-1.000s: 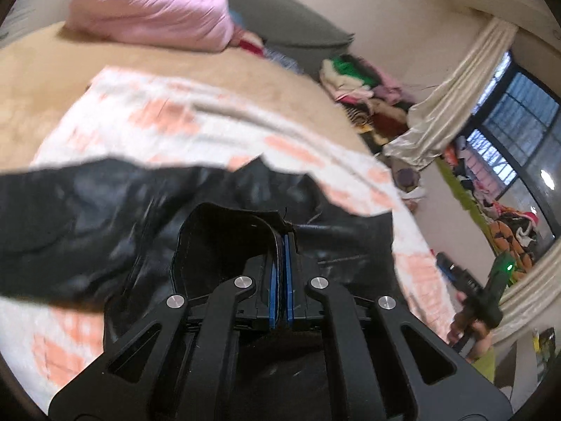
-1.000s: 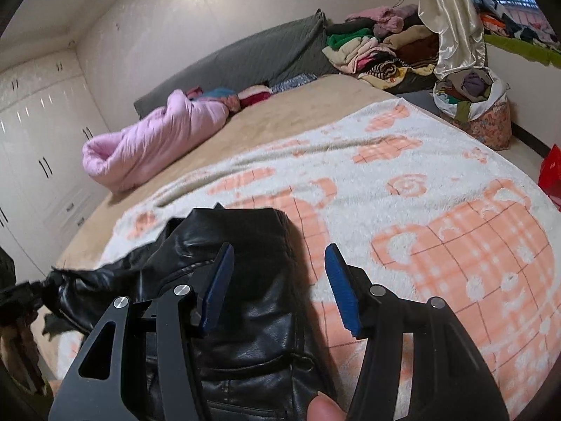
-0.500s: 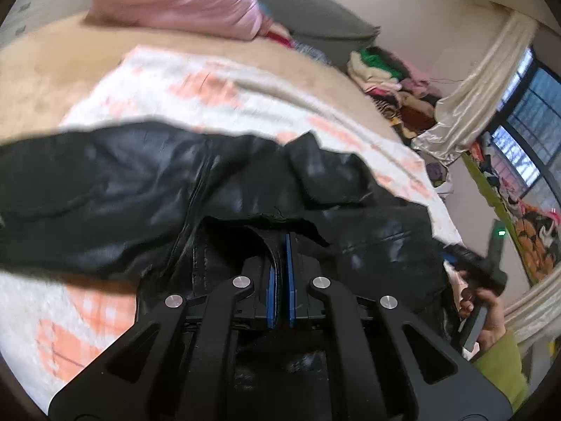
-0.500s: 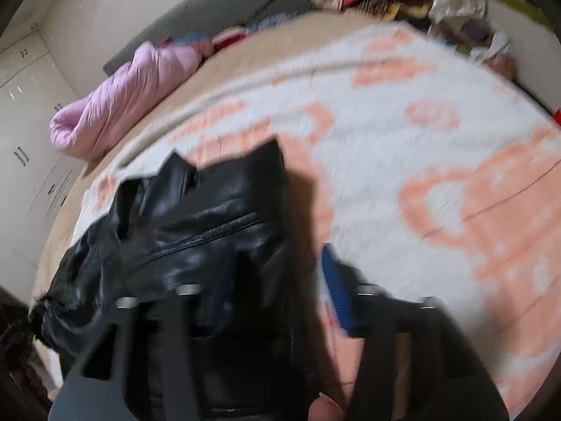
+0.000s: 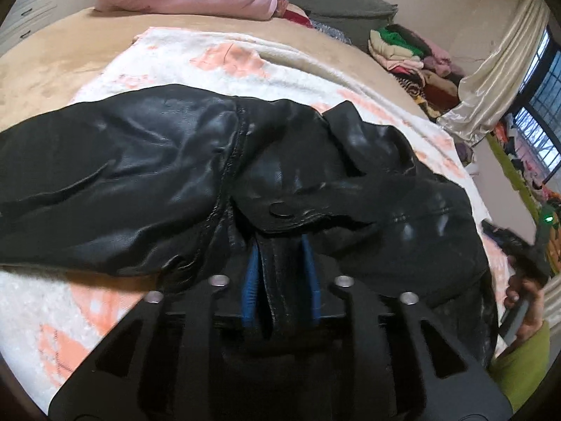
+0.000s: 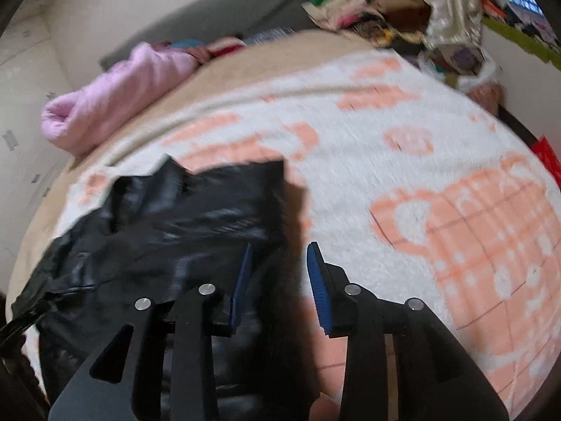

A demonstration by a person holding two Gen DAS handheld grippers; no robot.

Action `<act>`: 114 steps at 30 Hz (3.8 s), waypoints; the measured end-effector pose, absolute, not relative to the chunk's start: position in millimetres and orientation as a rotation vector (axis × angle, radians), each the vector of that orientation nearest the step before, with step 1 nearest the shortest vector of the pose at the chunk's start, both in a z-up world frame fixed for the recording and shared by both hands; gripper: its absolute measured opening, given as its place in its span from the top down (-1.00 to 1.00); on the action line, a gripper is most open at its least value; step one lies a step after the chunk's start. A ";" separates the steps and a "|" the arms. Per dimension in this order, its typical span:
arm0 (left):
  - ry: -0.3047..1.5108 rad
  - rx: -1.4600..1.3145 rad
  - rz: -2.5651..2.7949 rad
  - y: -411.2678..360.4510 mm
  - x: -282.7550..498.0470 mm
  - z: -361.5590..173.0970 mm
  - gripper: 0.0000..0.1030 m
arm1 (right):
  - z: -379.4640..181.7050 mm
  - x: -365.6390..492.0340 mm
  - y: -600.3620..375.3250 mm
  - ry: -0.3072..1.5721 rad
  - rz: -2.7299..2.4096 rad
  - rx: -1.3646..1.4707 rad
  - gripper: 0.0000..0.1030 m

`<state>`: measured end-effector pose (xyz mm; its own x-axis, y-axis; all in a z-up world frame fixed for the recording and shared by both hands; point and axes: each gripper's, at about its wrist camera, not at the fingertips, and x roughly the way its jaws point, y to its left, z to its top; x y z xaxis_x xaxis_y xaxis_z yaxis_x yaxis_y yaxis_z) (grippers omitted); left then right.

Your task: Fold large clothes

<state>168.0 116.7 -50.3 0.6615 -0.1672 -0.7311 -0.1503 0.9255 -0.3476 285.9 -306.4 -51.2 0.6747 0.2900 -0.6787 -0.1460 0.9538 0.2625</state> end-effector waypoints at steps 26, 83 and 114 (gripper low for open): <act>0.946 -0.324 -0.037 71.4 188.3 -68.7 0.44 | -42.8 234.5 -223.3 0.763 0.547 -0.055 0.00; 0.838 -0.224 0.091 70.1 112.9 -6.6 -0.82 | -15.1 155.5 -168.5 0.714 0.461 -0.121 -0.92; 0.721 -0.361 0.382 206.4 73.0 -0.4 -0.82 | 16.2 140.8 -16.0 0.663 0.598 -0.196 -0.92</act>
<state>73.0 206.4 -0.4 0.6883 0.2114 -0.6939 -0.4553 0.8706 -0.1864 140.8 -16.0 16.2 0.6283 0.4579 -0.6289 -0.5789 0.8153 0.0153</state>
